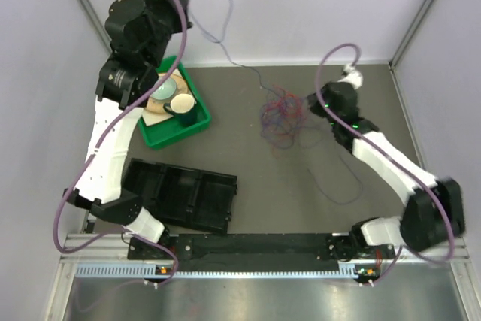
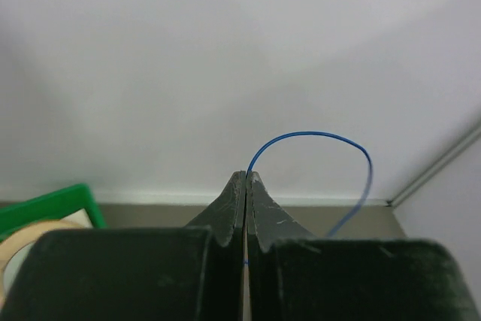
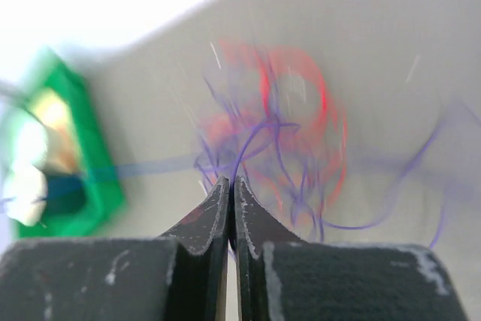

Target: Untangle the cables

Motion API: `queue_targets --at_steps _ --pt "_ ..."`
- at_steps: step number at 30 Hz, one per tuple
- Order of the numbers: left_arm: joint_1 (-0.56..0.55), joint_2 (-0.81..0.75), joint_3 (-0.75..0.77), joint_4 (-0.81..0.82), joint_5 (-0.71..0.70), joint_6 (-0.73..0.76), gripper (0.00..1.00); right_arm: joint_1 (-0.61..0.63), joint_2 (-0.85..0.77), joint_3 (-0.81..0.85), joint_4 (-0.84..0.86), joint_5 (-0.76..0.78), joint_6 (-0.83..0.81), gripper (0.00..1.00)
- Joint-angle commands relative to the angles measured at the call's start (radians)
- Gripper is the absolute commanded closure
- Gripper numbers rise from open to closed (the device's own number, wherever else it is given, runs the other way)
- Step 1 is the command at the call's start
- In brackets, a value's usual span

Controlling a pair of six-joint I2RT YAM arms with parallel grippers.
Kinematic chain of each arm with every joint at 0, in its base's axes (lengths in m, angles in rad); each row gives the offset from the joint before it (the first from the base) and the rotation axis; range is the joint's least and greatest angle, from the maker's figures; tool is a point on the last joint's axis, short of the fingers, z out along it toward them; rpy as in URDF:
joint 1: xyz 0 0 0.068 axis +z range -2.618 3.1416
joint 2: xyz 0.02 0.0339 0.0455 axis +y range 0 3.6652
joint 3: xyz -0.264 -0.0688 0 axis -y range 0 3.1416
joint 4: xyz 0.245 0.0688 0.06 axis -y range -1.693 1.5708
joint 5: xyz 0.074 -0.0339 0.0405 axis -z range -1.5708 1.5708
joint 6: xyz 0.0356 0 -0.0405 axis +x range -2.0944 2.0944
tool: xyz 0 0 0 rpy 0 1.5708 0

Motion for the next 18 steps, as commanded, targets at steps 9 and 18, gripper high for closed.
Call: queue_targets --at_steps 9,18 --pt "0.226 0.098 -0.223 -0.008 0.109 -0.174 1.00 -0.189 -0.407 0.230 -0.229 0.128 -0.243 1.00" --pt "0.230 0.187 -0.249 -0.087 0.105 -0.121 1.00 -0.291 -0.443 0.033 -0.269 0.122 -0.216 1.00"
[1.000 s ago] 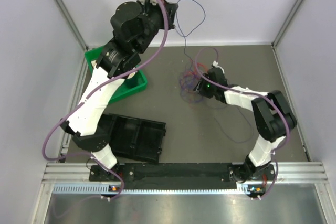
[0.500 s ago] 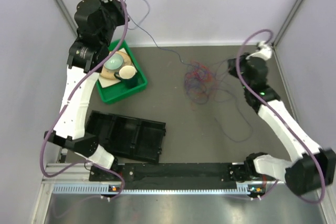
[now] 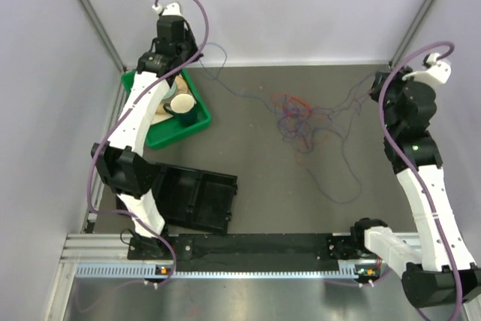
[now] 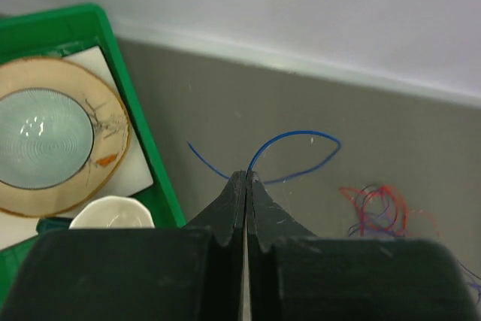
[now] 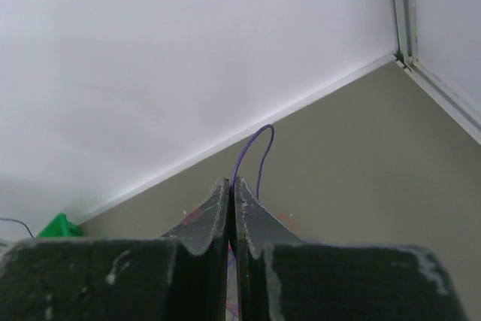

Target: Untangle the cables

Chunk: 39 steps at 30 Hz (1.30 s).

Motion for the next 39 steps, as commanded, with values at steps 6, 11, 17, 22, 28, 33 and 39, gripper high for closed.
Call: queue_targets --at_steps 6,11,17,22,28,33,39 --pt "0.002 -0.143 -0.020 0.003 0.195 0.058 1.00 -0.027 0.105 -0.358 -0.057 -0.148 0.081 0.32" --pt "0.002 -0.242 -0.058 0.006 0.252 0.041 1.00 0.084 0.095 -0.348 -0.025 -0.159 0.031 0.10" --pt "0.002 -0.356 -0.141 0.098 0.242 -0.023 1.00 0.265 0.315 -0.217 0.018 -0.180 -0.156 0.21" --pt "0.002 -0.370 -0.118 0.096 0.273 -0.034 1.00 0.311 0.534 -0.104 0.090 -0.200 -0.352 0.22" --pt "0.002 -0.359 -0.088 0.076 0.270 -0.023 1.00 0.313 0.660 -0.047 0.159 -0.355 -0.429 0.32" --pt "0.002 -0.356 -0.083 0.064 0.270 -0.014 1.00 0.313 0.674 -0.065 0.270 -0.271 -0.406 0.69" --pt "0.003 -0.338 -0.114 0.035 0.246 -0.008 1.00 0.313 0.613 -0.033 0.268 -0.286 -0.354 1.00"
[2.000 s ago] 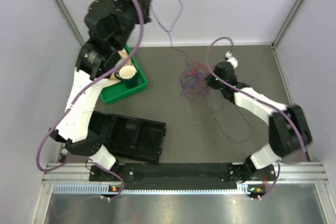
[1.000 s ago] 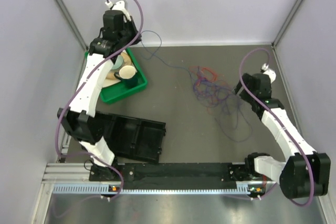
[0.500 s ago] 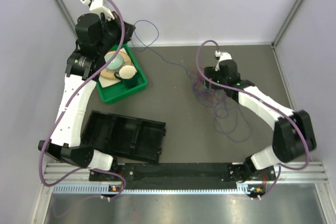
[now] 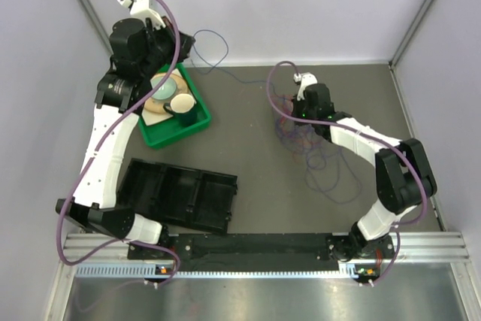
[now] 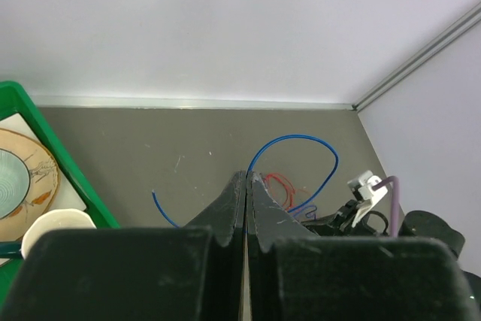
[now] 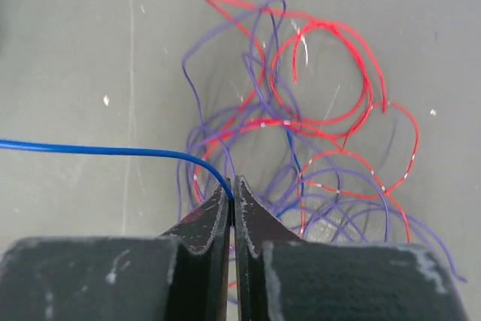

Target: Untangle the cables

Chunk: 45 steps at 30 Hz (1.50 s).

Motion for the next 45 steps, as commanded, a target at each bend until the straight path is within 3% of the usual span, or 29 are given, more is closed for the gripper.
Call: queue_targets --at_steps 1,6,11,16,24,27,28,30,33,34,37,45 --pt "0.002 0.018 -0.004 -0.007 -0.014 0.010 1.00 0.009 -0.112 0.064 0.073 0.018 0.051 1.00" --pt "0.003 0.036 -0.070 -0.007 -0.023 0.012 1.00 0.009 -0.248 0.105 0.050 0.023 0.086 1.00" --pt "0.005 0.066 -0.167 0.047 -0.043 -0.014 1.00 0.007 -0.339 0.238 0.033 -0.123 0.132 1.00" --pt "0.014 0.110 -0.199 0.083 -0.011 -0.044 1.00 0.009 -0.327 0.349 0.022 -0.298 0.259 1.00" --pt "0.019 0.136 -0.253 0.105 0.031 -0.067 1.00 0.043 -0.236 0.120 0.159 -0.337 0.470 1.00" --pt "0.019 0.127 -0.273 0.109 0.017 -0.070 1.00 0.102 -0.128 0.046 0.200 -0.387 0.496 1.00" --pt "0.019 0.124 -0.297 0.130 0.015 -0.068 1.00 0.127 -0.048 0.097 0.099 -0.443 0.453 0.79" --pt "0.019 0.132 -0.299 0.128 0.029 -0.059 1.00 0.142 0.017 0.154 -0.029 -0.439 0.412 0.66" --pt "0.019 0.159 -0.286 0.100 0.054 -0.047 1.00 0.133 -0.029 0.092 -0.005 -0.377 0.407 0.38" --pt "0.019 0.165 -0.289 0.098 0.067 -0.044 1.00 0.130 -0.053 0.073 -0.007 -0.328 0.390 0.20" --pt "0.011 0.196 -0.306 0.103 0.129 -0.045 1.00 0.096 -0.115 0.076 -0.065 -0.286 0.350 0.16" --pt "-0.099 0.262 -0.374 0.080 0.121 0.013 1.00 -0.012 -0.276 -0.002 -0.175 -0.159 0.264 0.18"
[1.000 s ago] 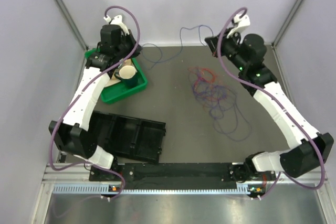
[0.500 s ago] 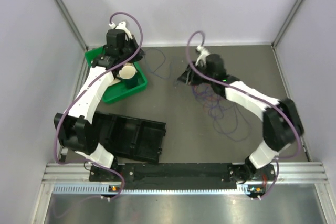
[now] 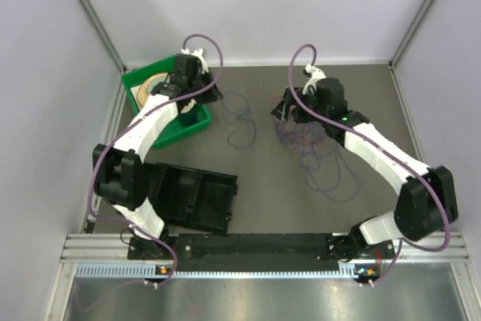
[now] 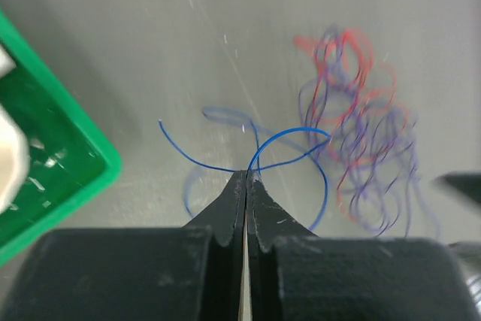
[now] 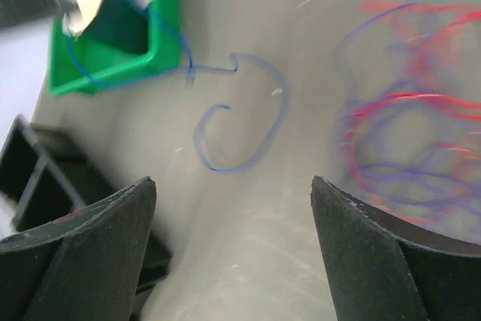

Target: Untangle the cables

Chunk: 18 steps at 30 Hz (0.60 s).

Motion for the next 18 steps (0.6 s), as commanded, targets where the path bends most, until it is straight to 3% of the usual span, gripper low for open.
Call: queue_targets --at_steps 1,6,9,10,12,13,16,18 --pt "-0.089 0.024 -0.035 0.006 -0.029 0.051 1.00 -0.049 -0.098 -0.035 -0.086 0.207 -0.081 0.23" --pt "-0.125 0.027 -0.093 -0.048 -0.100 0.064 1.00 -0.049 -0.011 0.040 -0.217 0.309 -0.170 0.18" --pt "-0.125 0.028 -0.100 -0.086 -0.119 0.059 0.81 -0.046 0.065 0.080 -0.231 0.295 -0.172 0.16" --pt "-0.125 0.023 -0.100 -0.094 -0.122 0.058 0.64 -0.047 0.083 0.080 -0.206 0.289 -0.166 0.16" --pt "-0.125 0.000 -0.097 -0.093 -0.126 0.064 0.58 -0.046 0.103 0.081 -0.183 0.289 -0.160 0.19" --pt "-0.125 -0.009 -0.092 -0.093 -0.132 0.067 0.43 -0.046 0.115 0.095 -0.180 0.289 -0.158 0.19" --pt "-0.125 -0.028 -0.061 -0.111 -0.160 0.080 0.25 -0.044 0.170 0.131 -0.180 0.269 -0.169 0.20" --pt "-0.125 -0.035 -0.040 -0.117 -0.146 0.082 0.21 -0.044 0.226 0.166 -0.172 0.243 -0.183 0.20"
